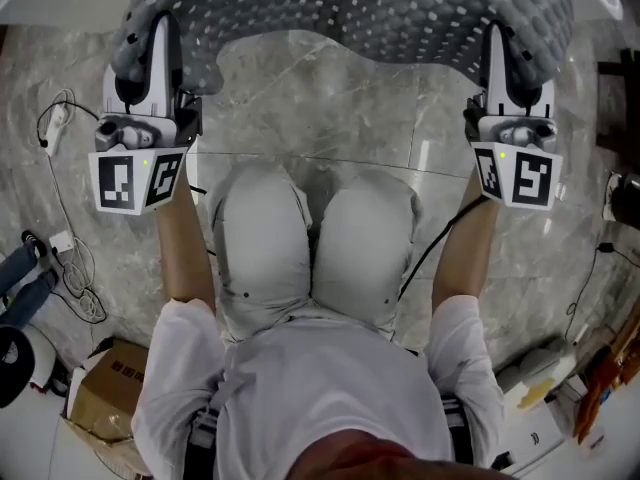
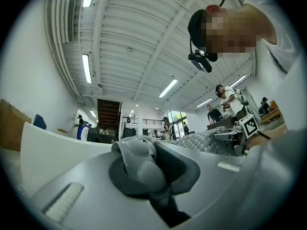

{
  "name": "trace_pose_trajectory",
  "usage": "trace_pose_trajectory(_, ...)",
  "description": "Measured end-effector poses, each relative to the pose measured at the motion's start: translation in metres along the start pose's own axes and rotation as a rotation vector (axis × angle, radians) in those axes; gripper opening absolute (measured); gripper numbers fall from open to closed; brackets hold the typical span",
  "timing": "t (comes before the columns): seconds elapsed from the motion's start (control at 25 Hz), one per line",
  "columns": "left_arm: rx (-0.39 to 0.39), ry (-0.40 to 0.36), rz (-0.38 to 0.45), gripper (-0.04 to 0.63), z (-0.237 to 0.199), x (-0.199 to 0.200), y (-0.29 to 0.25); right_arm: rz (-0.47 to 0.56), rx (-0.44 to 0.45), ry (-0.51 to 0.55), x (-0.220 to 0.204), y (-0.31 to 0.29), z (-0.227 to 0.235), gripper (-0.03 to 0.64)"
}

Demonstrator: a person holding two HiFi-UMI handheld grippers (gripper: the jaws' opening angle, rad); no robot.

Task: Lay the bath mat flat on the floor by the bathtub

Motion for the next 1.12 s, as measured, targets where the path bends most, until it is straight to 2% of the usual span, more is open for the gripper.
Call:
trace_pose_trajectory(0.16,-0.009,0.020,-0.016,0.018,0.005,-0.006,0.015,-0.024,-0.001,-0.034,-0.008,0.015,0.003,0.023)
trace_pose_trajectory(0.4,-0.053,-0.004,-0.077,0.020,0.018,-0.027,0.041,-0.091,0.013,-0.067,-0.041,0.036,-0.012,0.023)
trace_pose_trajectory(0.64,-0.084,0.028,-0.196,0.020,0.040,-0.086,0.063,-0.215,0.025,-0.121,-0.112,0.043,-0.016,0.023)
trace_pose_trajectory(0.84,-0.078,0.041,-0.273,0.020,0.059,-0.140,0.074,-0.327,0.036,-0.195,-0.178,0.038,-0.011,0.023)
trace_pose_trajectory(1.12,-0.062,0.063,-0.398,0.020,0.077,-0.196,0.080,-0.481,0.061,-0.251,-0.251,0.027,-0.007,0.023)
Point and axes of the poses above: the fingertips, and each gripper's own axes: y backward along the fingers, z to its right, x out of its top, the point moved 9 cm from there along y, backward along the fingers, and after that the axes turned 15 degrees about -y, right-handed, at the moved point
